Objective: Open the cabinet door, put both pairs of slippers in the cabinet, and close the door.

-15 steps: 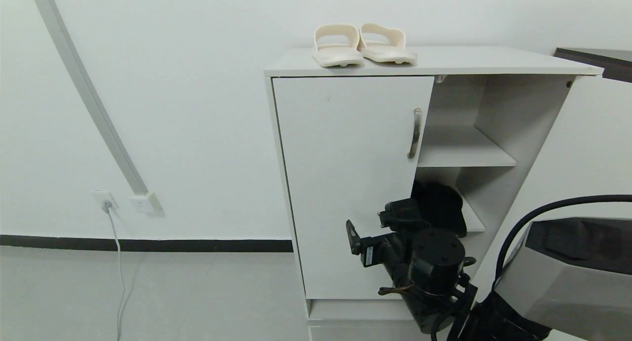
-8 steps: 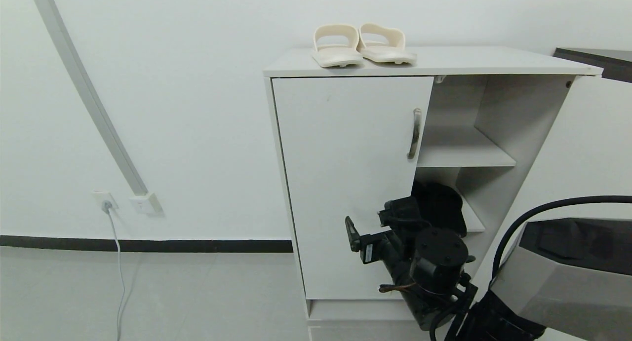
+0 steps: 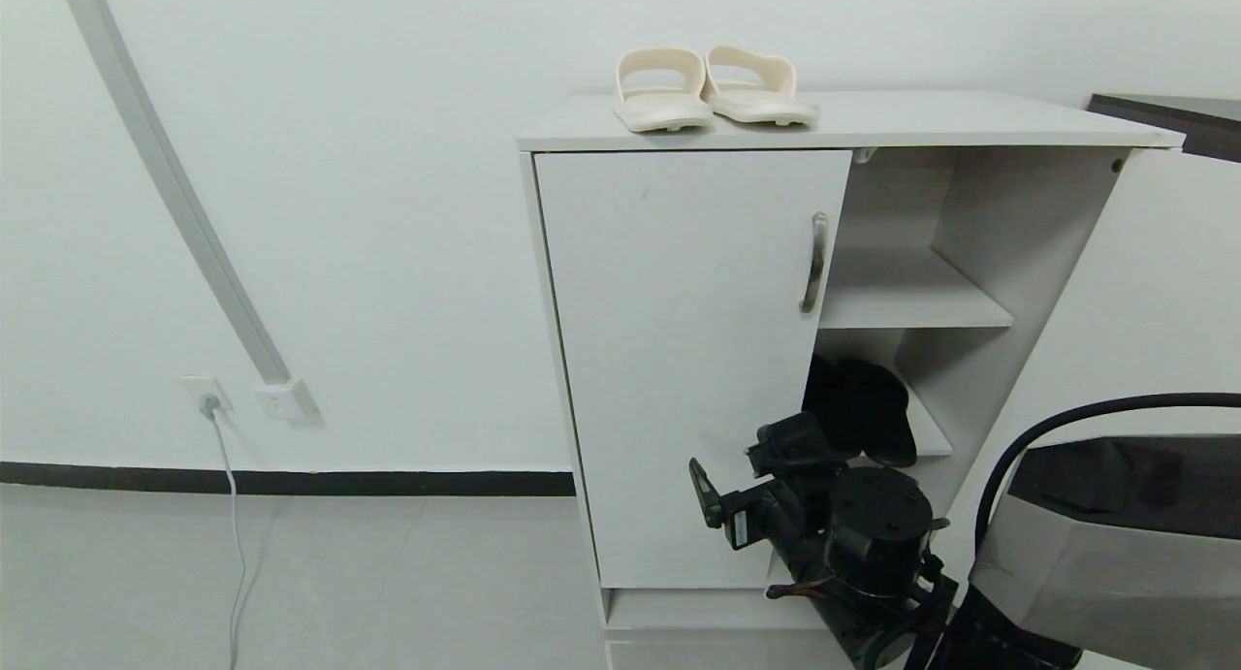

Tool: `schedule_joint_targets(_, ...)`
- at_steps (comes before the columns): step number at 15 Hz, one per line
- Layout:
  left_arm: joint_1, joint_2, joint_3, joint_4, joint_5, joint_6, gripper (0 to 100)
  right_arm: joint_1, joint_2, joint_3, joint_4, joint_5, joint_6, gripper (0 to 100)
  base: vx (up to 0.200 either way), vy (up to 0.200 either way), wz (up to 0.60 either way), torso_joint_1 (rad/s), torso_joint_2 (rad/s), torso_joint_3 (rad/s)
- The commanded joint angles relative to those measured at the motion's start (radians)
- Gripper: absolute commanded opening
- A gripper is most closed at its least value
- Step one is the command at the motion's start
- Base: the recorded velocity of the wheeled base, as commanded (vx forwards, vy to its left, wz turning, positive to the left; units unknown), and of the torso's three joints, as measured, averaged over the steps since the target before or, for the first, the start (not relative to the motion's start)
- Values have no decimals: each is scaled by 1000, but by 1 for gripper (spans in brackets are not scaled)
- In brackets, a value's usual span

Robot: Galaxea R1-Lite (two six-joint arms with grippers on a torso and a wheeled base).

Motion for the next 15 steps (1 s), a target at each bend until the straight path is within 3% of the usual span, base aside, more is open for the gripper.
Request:
schedule_joint_targets(1,0,1,0,0,1,0,0,0,9,-3,-1,2,1,100,0,0,0,0,0,0)
schedule_joint_targets(4,0,1,0,0,1,0,0,0,6,-3,-1,2,2,100,0,0,0,11,-94,-89)
schedule_joint_targets(15,0,1,0,0,1,0,0,0,-12,-32,-1,-9,5,100,0,0,0,98,-431,-336)
